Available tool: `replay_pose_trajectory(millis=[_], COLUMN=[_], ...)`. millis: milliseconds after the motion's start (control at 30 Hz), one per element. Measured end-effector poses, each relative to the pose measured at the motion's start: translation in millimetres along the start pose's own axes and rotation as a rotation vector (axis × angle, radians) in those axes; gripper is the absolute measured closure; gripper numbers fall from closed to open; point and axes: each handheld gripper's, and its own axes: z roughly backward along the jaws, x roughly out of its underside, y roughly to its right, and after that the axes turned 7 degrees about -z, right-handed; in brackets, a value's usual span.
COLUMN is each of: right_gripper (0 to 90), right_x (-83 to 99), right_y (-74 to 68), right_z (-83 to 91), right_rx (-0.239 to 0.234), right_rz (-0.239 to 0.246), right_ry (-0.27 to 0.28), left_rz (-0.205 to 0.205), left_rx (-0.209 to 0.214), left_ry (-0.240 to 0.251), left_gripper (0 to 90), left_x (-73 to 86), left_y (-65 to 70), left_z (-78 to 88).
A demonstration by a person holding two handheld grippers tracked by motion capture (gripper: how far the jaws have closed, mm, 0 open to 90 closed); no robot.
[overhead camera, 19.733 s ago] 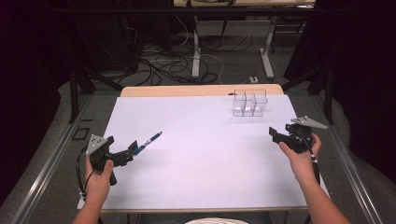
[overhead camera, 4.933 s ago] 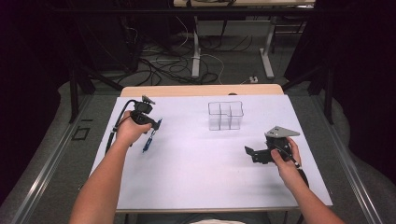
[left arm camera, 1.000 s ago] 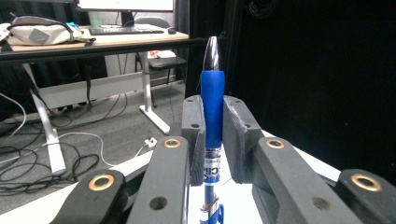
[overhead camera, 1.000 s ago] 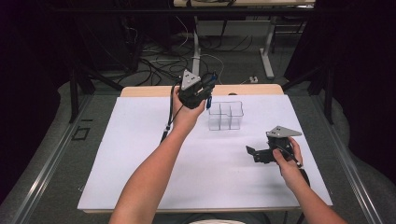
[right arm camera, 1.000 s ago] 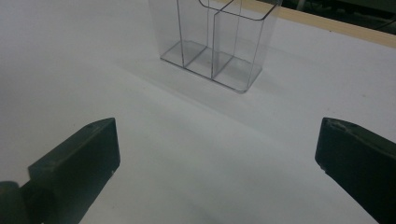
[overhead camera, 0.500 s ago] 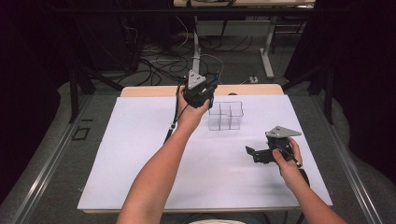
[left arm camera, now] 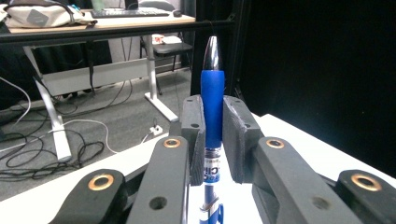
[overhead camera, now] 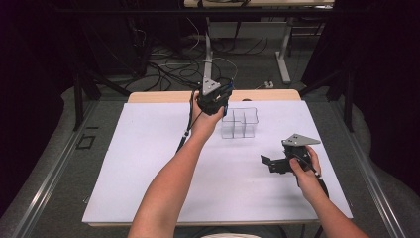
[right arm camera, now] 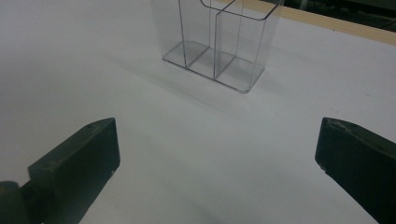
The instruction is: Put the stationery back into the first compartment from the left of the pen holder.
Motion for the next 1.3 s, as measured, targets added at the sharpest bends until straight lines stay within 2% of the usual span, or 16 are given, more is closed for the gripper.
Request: replay_pose_trajectory(millis=[200,567,767,933,1100,1267,1300], right_gripper=[0.0,0.0,0.0,0.0,0.0,0.0,0.0], right_x=[0.3,0.3,0.4,0.3,0.3,0.2,0.1], right_y=[1.3,2.2,1.4,1.9,1.5,1.2,1.1], right_z=[-0.5,0.0,-0.4,-0.8,-1.2,-1.0,-1.0], right_rx=[-0.005,0.002,-0.007,-0.004,-0.001,0.002,0.002], right_rz=[-0.007,-0.006,-0.005,0.008,0.008,0.010,0.011], right_ry=[0.012,0.014,0.011,0.009,0.008,0.007,0.005], left_rz=[0.001,-0.006,0.005,0.022,0.022,0.020,0.027], left_rx=[-0.007,0.011,0.026,0.021,0.020,0.001,0.011], left_ry=[0.001,-0.055,-0.062,-0.069,-0.074,-0.090,-0.079], left_gripper=[79.6,78.4,69.7,61.6,54.8,48.2,46.6], left_x=[4.2,8.5,5.0,4.3,4.6,2.7,2.3], left_y=[0.7,3.0,0.5,-3.9,-9.1,-13.1,-13.7], left_z=[-6.6,-10.3,-4.0,4.0,15.0,27.4,30.4])
